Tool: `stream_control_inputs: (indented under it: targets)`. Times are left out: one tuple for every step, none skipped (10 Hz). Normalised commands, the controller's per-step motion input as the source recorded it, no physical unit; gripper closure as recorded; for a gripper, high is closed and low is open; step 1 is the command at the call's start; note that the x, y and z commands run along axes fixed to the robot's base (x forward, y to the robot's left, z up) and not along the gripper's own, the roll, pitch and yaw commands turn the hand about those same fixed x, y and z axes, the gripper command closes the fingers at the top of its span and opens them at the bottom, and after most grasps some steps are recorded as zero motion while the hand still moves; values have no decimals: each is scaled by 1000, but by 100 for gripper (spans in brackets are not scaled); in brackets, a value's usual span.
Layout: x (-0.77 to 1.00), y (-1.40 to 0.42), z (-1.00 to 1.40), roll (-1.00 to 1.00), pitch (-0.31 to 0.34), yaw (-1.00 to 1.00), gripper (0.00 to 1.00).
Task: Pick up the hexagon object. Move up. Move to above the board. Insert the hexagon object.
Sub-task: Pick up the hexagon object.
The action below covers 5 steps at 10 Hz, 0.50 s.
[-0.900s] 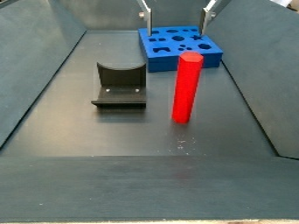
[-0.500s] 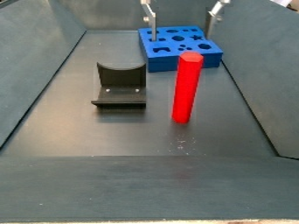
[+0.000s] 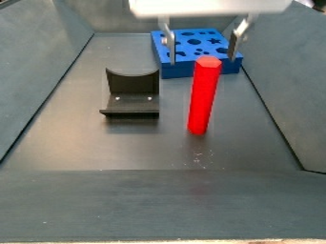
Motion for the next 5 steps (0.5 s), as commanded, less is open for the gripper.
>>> stream_control_inputs:
  targets:
    - [-97, 620, -786, -164, 0, 309, 0]
    - [0, 0, -57, -31, -56, 0, 0]
    - [0, 0, -23, 0, 0, 0, 0]
    - [-283, -286, -503, 96, -111, -40, 0]
    - [-111, -54, -174, 0, -81, -34, 0]
